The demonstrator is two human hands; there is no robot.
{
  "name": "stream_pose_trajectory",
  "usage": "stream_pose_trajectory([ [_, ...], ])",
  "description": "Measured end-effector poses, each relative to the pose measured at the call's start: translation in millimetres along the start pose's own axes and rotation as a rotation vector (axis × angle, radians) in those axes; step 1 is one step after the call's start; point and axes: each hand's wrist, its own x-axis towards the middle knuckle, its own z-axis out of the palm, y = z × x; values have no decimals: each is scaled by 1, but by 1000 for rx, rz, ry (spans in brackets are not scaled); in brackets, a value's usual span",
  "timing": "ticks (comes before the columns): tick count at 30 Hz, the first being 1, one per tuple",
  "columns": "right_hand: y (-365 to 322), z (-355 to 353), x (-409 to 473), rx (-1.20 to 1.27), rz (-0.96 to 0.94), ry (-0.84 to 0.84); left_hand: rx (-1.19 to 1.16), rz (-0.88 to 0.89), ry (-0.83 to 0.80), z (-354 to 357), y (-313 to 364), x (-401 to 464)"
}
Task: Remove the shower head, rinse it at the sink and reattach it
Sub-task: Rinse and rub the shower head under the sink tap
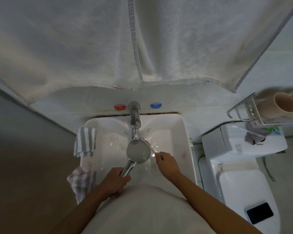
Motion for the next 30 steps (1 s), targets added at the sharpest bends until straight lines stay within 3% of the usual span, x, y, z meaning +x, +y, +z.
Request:
stream_pose_trajectory([
  [5, 4, 3, 0, -2, 11, -20, 17, 8, 33, 1, 0, 0],
  [11, 10, 12, -7, -31, -88, -188, -41, -59, 77, -3, -1, 3],
  [18, 14, 6, 9, 45, 98, 63, 6, -30, 75, -2, 3, -4],
  [24, 47, 13, 14, -206, 301, -73, -22, -65, 90, -2, -4, -11],
  [30, 45, 14, 21, -531, 254, -87, -17, -79, 85, -4, -2, -15],
])
